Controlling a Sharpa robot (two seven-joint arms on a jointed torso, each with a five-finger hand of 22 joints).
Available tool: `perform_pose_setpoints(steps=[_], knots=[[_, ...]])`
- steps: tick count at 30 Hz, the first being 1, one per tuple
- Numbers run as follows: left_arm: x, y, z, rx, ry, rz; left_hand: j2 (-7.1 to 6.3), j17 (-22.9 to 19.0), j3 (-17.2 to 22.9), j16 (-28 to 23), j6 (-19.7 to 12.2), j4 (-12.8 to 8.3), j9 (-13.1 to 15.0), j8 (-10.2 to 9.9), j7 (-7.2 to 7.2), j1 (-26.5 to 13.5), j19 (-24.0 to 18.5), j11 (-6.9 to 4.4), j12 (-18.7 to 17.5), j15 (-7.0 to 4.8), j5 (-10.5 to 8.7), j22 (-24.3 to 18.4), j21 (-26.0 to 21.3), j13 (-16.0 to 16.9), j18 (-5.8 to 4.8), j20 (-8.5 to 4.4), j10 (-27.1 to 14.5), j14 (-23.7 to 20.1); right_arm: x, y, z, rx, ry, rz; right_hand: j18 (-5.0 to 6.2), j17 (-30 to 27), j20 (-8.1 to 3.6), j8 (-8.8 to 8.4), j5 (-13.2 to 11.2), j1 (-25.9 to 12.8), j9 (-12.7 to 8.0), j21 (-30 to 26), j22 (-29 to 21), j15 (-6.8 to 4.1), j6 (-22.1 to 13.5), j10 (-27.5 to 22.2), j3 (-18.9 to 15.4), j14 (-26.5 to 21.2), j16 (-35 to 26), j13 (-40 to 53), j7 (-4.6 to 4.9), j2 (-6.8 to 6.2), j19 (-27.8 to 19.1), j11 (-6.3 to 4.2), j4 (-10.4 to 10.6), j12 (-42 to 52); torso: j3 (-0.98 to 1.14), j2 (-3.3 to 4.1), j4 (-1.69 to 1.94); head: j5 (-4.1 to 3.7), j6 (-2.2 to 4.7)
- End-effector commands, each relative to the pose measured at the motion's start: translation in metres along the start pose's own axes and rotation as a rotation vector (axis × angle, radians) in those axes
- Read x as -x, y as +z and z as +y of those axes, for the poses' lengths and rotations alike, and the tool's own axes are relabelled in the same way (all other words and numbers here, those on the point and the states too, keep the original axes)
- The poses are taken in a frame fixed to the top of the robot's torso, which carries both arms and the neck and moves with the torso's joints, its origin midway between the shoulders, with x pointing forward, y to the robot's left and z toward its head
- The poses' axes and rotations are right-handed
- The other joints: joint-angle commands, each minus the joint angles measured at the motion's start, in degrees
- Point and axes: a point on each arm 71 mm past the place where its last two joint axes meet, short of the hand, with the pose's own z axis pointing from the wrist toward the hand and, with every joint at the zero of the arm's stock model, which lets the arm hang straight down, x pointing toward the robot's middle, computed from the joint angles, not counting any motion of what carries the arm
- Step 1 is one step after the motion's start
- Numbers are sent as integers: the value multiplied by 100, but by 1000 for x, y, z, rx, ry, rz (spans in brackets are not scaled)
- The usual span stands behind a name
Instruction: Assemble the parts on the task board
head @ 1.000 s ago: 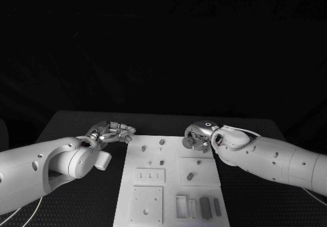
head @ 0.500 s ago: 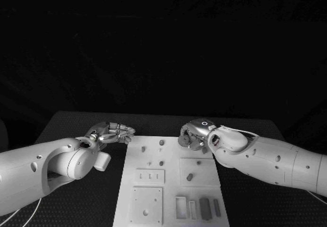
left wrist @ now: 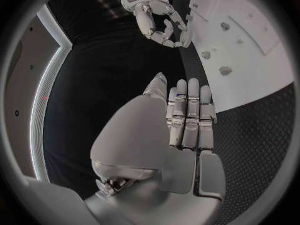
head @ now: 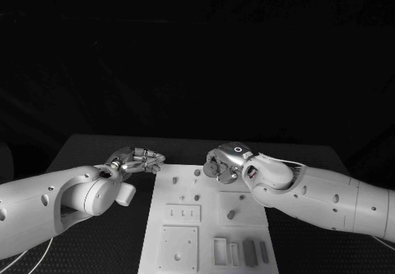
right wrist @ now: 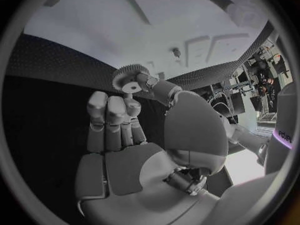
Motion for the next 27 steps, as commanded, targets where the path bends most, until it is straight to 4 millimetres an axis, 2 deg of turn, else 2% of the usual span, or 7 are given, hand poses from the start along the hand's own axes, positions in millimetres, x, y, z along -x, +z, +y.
perform_pose_setpoints(steps=[1,6,12,15,17,22,27], knots=[[-3,0,-2,-12,3,16,-11,6,22,-10,-3,5,9,-37,30,14,-27,40,-38,15,13,101,27,6,99,2,17,13,3,5,12,23,-48,-30,356,-8,-15,29,-39,0,-5,23,2,-22,761,-83,-1,24,15,-9,-37,-60,33,-116,33,19,-7,4,-5,1,7],[-4,1,-2,-12,3,19,-10,7,22,-11,-3,5,10,-39,30,14,-28,40,-39,15,13,101,28,6,100,2,17,13,1,13,27,50,-45,-28,356,-10,-16,26,-52,-5,-6,24,1,-21,758,-79,0,27,14,-12,-37,-62,34,-116,34,18,-7,5,8,-18,20],[-4,1,-2,-12,3,19,-10,9,23,-13,-3,5,12,-40,31,13,-28,40,-41,15,13,100,28,7,100,3,18,14,-15,18,40,64,-50,2,356,-12,-17,23,-63,-10,-7,25,0,-20,756,-74,0,31,13,-15,-36,-60,36,-115,33,18,-12,15,35,-18,22],[-4,1,-2,-12,3,18,-10,11,23,-14,-3,6,13,-41,31,12,-29,41,-42,15,13,100,29,7,100,3,18,14,-21,19,46,72,-49,6,356,-15,-18,18,-72,-17,-8,27,0,-19,751,-71,-3,35,12,-18,-34,-62,38,-114,32,16,-12,16,37,-2,6],[-4,2,-2,-12,3,18,-9,11,23,-15,-3,6,14,-42,31,11,-29,41,-42,15,13,100,29,8,100,3,18,14,-23,21,49,77,-48,8,356,-15,-18,17,-74,-18,-9,27,0,-19,750,-71,-3,35,12,-19,-34,-62,39,-113,31,16,-8,10,24,12,-3],[-4,2,-2,-12,3,20,-10,13,23,-17,-3,5,16,-44,31,11,-30,41,-44,15,13,100,30,9,100,3,18,14,-29,22,58,92,-46,16,356,-17,-19,14,-77,-19,-10,28,-1,-18,745,-68,-3,38,11,-22,-33,-61,40,-112,27,15,-11,11,21,31,-18],[-3,1,-2,-12,3,17,-10,16,23,-19,-3,5,18,-46,32,10,-30,41,-46,15,13,99,30,9,100,3,19,14,-33,23,60,93,-53,23,356,-19,-20,11,-78,-19,-11,29,-1,-18,743,-66,-2,40,10,-24,-32,-61,42,-112,24,14,4,8,6,38,3]])
